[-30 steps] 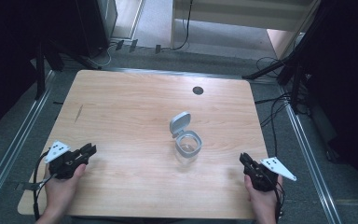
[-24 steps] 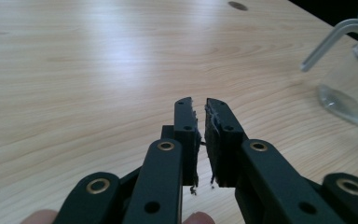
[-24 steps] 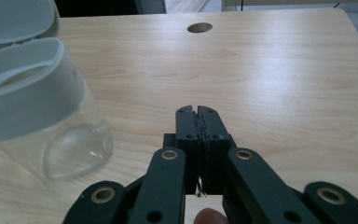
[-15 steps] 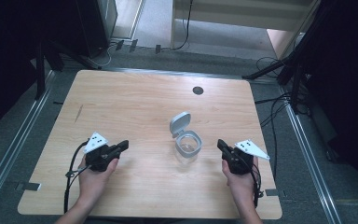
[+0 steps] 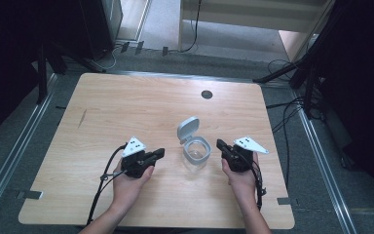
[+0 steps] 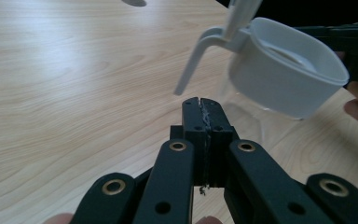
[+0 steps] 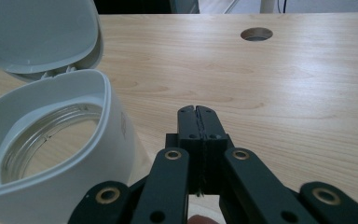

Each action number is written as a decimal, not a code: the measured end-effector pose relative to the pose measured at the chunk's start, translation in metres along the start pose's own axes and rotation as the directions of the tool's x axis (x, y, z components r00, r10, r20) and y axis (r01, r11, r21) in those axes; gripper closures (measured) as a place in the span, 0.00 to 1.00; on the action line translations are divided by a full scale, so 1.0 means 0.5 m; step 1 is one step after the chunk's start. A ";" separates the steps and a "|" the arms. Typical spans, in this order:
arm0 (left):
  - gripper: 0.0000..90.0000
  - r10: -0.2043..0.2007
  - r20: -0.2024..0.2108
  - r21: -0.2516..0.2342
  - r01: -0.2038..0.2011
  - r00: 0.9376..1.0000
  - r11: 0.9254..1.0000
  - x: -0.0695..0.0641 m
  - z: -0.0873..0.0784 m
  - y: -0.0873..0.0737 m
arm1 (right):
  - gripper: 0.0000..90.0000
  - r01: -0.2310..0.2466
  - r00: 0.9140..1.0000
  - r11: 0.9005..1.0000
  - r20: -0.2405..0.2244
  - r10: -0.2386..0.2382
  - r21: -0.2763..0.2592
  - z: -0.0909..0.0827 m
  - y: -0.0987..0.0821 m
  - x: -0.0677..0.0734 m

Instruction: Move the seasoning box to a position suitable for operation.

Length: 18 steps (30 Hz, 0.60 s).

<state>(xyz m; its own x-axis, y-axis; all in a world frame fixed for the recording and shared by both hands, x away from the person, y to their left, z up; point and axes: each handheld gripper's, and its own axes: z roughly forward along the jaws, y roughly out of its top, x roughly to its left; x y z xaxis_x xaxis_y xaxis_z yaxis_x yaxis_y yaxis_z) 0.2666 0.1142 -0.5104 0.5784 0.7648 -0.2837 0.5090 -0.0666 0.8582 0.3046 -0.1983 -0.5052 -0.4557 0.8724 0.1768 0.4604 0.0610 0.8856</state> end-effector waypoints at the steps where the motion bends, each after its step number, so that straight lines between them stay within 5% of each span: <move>1: 1.00 -0.001 0.009 0.004 0.001 1.000 1.000 -0.006 0.005 0.002 | 1.00 0.000 1.000 1.000 -0.016 0.000 0.006 0.006 0.002 0.002; 8: 1.00 0.006 0.040 0.024 -0.007 0.999 1.000 -0.042 0.036 0.006 | 1.00 0.025 0.998 1.000 -0.053 -0.024 0.016 0.019 0.003 0.016; 18: 1.00 0.007 0.046 0.041 -0.009 0.999 0.999 -0.053 0.047 0.002 | 1.00 0.046 0.996 0.999 -0.083 -0.043 0.027 0.017 -0.005 0.041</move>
<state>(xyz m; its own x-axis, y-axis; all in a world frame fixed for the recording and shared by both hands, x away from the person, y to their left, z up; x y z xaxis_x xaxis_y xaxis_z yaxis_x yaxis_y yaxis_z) 0.2669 0.0788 -0.5119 0.6106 0.7340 -0.2973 0.5296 -0.0994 0.8424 0.3005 -0.1767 -0.5076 -0.5371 0.8255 0.1734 0.4592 0.1138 0.8810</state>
